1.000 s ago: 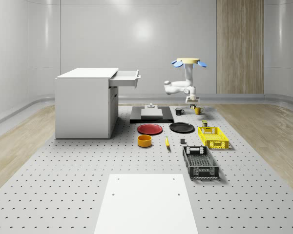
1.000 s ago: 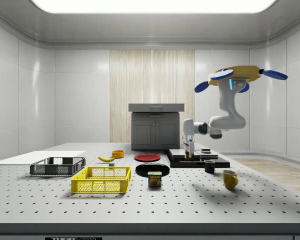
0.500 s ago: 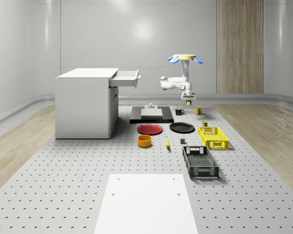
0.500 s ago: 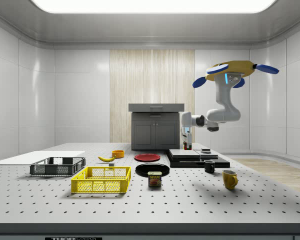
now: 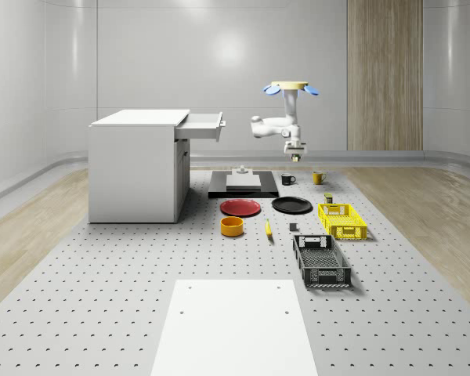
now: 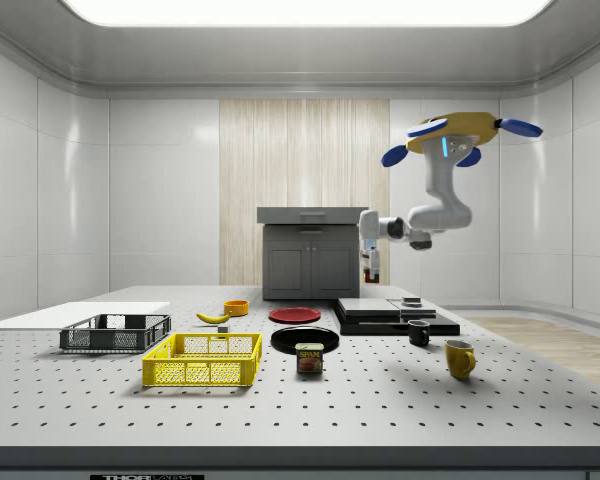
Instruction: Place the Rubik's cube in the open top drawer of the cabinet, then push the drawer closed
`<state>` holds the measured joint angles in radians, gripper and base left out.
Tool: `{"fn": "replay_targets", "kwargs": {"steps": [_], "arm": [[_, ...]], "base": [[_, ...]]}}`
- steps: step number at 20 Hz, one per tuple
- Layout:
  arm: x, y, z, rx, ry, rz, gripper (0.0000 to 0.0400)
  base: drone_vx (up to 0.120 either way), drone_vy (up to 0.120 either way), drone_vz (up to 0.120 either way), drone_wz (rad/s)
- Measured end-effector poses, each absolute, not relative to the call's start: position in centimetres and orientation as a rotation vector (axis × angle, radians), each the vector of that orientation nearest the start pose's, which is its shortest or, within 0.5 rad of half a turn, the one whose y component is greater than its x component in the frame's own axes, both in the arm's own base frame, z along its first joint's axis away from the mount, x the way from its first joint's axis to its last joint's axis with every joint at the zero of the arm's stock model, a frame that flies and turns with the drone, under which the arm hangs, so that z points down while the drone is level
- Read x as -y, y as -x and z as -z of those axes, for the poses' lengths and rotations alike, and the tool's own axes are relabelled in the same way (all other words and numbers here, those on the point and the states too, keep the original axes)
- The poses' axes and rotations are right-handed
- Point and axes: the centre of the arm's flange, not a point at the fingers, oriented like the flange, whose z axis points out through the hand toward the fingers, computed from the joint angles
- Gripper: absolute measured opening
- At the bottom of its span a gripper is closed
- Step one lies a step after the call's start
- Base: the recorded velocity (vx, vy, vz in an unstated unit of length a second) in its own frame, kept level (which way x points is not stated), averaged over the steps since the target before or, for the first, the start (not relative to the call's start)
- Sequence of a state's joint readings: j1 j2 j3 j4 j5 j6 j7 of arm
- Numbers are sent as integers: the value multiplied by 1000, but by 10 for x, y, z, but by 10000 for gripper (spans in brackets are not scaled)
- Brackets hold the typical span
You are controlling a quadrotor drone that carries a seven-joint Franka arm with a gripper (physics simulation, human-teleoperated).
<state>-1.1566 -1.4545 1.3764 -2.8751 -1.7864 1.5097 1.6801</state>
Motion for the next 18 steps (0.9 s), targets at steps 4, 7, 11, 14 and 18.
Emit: {"fn": "replay_targets", "kwargs": {"steps": [4, 7, 11, 14, 18], "arm": [[0, -307, -487, 2, -1, -785, 325], [0, -307, -487, 2, -1, -785, 325], [0, -307, -487, 2, -1, -785, 325], [0, -307, -487, 2, -1, -785, 325], [0, -307, -487, 2, -1, -785, 325]], "base": [[0, -120, 120, 0], [53, -120, 120, 0], [120, -120, 120, 0], [120, -120, 120, 0], [120, -120, 120, 0]]}}
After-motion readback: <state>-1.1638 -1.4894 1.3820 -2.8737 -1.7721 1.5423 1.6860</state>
